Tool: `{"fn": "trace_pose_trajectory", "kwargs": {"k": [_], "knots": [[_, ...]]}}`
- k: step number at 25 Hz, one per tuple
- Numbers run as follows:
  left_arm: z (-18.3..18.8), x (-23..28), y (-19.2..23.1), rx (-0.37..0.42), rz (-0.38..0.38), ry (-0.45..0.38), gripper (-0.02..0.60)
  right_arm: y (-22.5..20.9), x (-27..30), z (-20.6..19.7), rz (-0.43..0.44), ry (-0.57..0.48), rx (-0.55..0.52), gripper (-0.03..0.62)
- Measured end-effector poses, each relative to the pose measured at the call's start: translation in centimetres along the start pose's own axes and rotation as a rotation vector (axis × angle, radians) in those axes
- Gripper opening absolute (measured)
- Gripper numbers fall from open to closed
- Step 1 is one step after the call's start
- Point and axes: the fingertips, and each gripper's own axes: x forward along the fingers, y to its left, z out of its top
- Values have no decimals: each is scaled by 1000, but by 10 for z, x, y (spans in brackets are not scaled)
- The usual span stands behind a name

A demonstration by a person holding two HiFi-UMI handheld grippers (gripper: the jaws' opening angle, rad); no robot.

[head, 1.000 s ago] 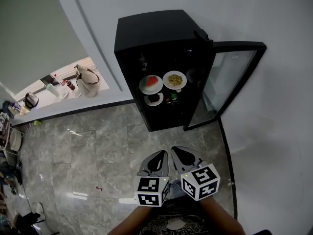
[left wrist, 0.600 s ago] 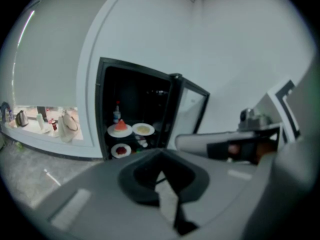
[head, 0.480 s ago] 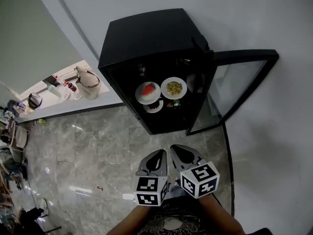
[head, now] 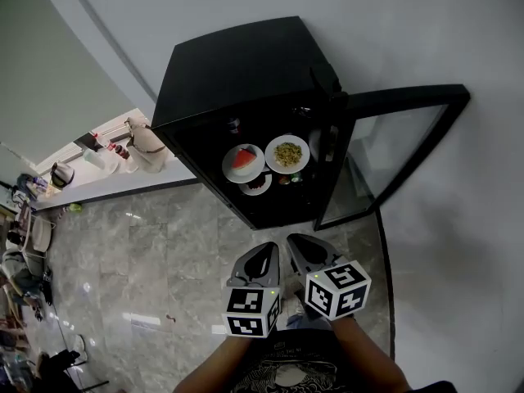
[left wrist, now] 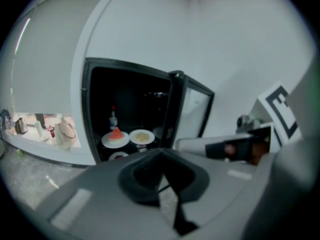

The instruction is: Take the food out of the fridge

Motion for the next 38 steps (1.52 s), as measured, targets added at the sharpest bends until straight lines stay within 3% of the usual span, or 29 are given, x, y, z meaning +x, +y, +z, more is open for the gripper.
{"fn": "trace_pose_trajectory", "kwargs": {"k": [10,22,26,33,38], "knots": [[12,51,12,8,-78,-18,-15,-48,34,7,-40,-87,207,3],[46,119,70,29,-162,-25,-14,-125,120,12,-90,-250,563,5],[50,136,87,39,-188,-2,-15,-147,148,2,-79,-283,719,81],[51,158,104,67,-232,39,-14,-191,181,-14,-125,-350,886,109],[50,166,114,80,-245,56,-15,-212,200,-10,-109,-401,979,110]]}}
